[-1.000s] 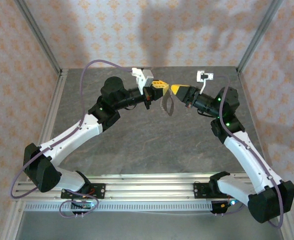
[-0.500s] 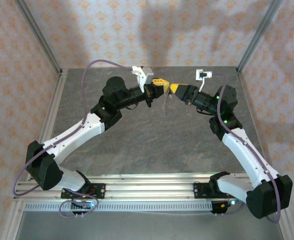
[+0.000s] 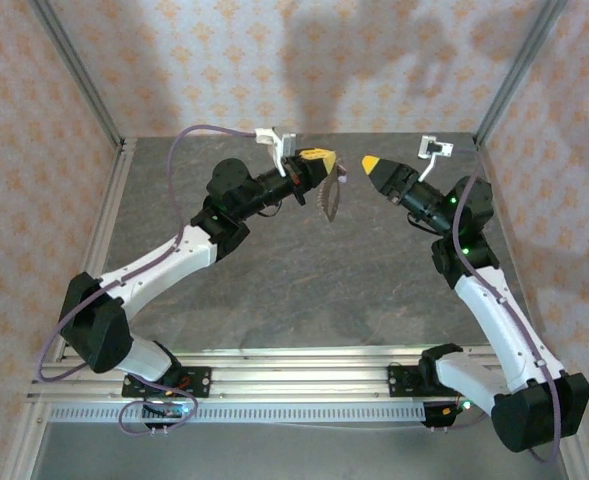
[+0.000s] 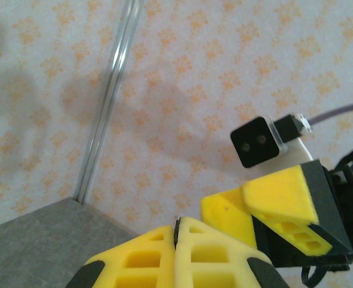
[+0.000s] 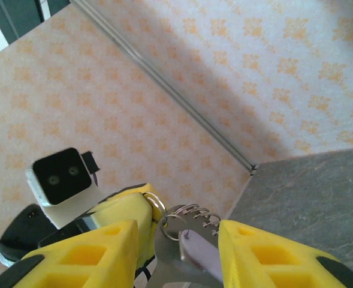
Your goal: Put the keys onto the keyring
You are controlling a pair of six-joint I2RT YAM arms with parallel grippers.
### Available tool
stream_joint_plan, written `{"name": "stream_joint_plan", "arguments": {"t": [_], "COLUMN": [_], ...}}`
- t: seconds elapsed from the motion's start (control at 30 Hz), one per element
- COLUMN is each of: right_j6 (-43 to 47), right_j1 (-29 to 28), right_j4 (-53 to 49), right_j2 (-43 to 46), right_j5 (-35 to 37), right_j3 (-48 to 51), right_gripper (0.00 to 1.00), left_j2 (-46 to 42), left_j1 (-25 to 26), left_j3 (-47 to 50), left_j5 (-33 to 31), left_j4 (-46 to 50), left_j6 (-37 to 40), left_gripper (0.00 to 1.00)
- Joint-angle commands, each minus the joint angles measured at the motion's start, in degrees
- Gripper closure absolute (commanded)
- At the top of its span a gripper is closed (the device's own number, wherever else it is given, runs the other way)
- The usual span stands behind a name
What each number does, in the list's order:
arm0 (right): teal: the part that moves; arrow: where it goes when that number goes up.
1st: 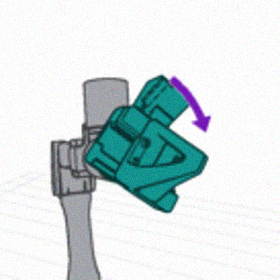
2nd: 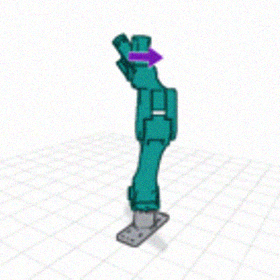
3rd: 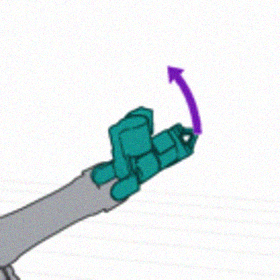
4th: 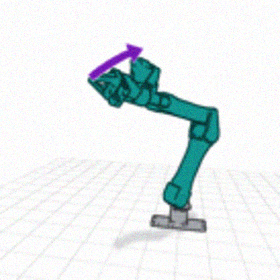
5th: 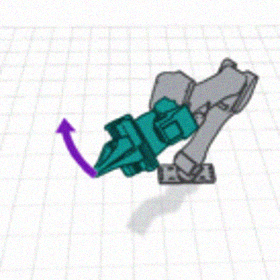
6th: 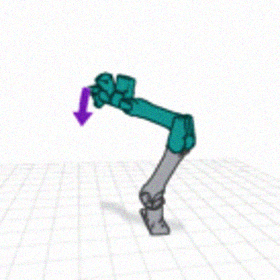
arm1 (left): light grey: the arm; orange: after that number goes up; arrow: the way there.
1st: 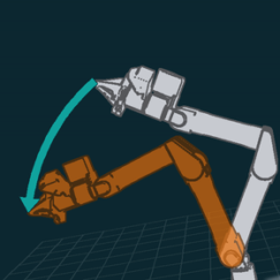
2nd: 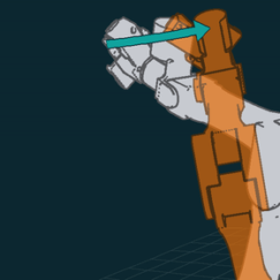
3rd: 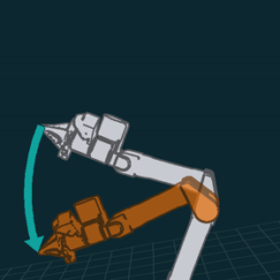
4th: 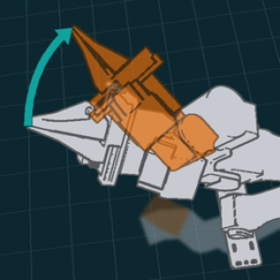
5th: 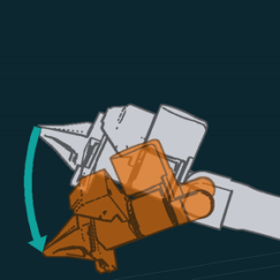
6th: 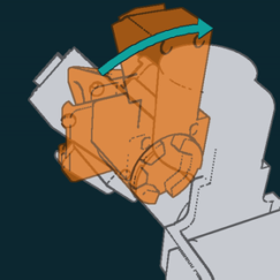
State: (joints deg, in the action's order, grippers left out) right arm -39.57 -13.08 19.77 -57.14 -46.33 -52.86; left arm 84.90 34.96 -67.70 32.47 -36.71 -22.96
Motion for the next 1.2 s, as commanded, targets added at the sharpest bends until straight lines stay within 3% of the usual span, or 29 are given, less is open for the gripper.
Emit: {"name": "stream_joint_plan", "arguments": {"t": [0.0, 0.27, 0.5, 1.03, 1.17], "right_j6": [-3.1, -9.3, -9.3, -8.0, -7.9], "right_j1": [0.0, -1.1, -4.6, -8.5, -8.4], "right_j4": [3.1, 12.4, 15.0, 17.1, 17.4], "right_j2": [-0.2, -5.5, -10.4, -15.7, -16.6], "right_j5": [3.9, 5.7, 5.8, 8.6, 8.8], "right_j3": [-0.9, -0.8, -3.4, -2.7, -2.4], "right_gripper": [0.60, 0.60, 0.55, 0.57, 0.61], "left_j2": [0.7, 1.7, 4.7, 9.2, 9.4], "left_j1": [-1.4, -2.6, -4.5, -4.6, -4.6], "left_j3": [0.8, 2.1, 2.6, -0.2, -0.5], "left_j5": [-0.4, -0.4, 0.7, 1.2, 1.3], "left_j4": [-8.9, -11.8, -17.5, -20.5, -19.9], "left_j6": [-9.0, -16.6, -24.6, -31.4, -31.6], "left_gripper": [1.00, 1.00, 1.00, 1.00, 1.00]}}
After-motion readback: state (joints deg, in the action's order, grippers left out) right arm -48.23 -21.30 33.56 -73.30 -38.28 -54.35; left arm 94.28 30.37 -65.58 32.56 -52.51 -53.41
